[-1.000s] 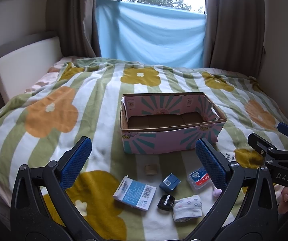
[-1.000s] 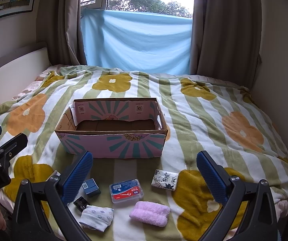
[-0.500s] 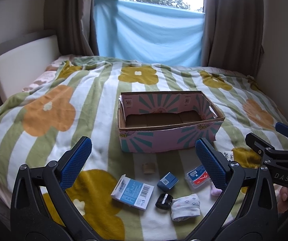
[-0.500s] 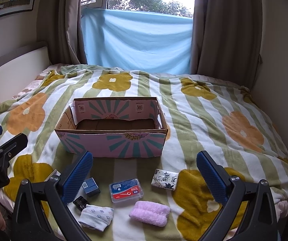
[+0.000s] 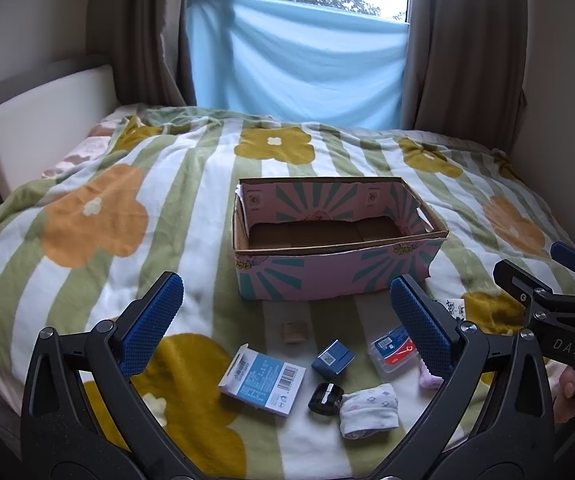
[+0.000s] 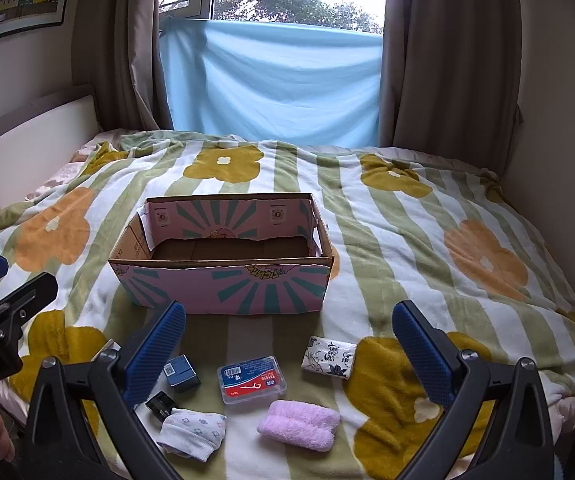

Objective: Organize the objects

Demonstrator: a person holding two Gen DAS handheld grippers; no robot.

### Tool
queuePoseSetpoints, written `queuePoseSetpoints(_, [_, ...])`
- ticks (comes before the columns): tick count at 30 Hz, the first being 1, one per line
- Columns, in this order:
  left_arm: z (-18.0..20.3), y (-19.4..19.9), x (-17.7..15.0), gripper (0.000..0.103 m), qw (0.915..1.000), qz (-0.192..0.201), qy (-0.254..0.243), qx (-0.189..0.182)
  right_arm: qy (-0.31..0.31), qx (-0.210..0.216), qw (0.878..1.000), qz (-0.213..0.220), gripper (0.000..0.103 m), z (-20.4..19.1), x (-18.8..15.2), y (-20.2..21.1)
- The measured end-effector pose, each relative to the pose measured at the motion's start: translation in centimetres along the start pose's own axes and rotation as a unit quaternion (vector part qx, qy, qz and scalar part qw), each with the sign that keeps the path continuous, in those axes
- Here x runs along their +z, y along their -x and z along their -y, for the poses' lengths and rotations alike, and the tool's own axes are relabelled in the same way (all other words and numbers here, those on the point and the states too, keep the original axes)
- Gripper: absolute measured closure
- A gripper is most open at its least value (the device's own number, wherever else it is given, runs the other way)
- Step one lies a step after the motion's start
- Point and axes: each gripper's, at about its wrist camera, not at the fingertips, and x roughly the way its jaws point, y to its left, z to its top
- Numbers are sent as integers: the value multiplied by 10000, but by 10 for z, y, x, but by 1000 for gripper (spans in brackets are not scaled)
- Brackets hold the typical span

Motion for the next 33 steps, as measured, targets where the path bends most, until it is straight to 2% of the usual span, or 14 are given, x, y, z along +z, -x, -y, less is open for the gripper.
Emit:
queuePoseSetpoints(7, [-2, -2, 1, 0, 10000, -30, 2, 20, 6, 12, 10000, -15, 0, 2, 0, -2])
queuePoseSetpoints(12, [-12, 4, 13, 0, 9998, 84, -35, 168, 76, -34, 10000, 46, 0, 4, 2, -1])
queuePoseSetpoints(16, [-20, 1, 23, 0, 9993, -40, -230, 304, 144, -160, 9998, 50, 0, 12, 6, -3])
queuePoseSetpoints(21, [-22, -30, 10, 0, 9958, -669, -568, 277, 189, -106, 9994, -274, 0, 23, 0, -19])
queuePoseSetpoints(24, [-23, -55, -14, 0, 9915, -1132, -622, 146, 238, -166, 9978, -592, 0, 26, -17, -33])
queuePoseSetpoints(28, [-21, -89, -52, 0, 9826, -1686, -754, 202, -33, -78, 9951, -989, 0, 37, -46, -54])
queuePoseSetpoints(33, [-19, -121, -91, 0, 9716, -2194, -868, 173, -104, -2, 9887, -1498, 0, 37, -83, -82])
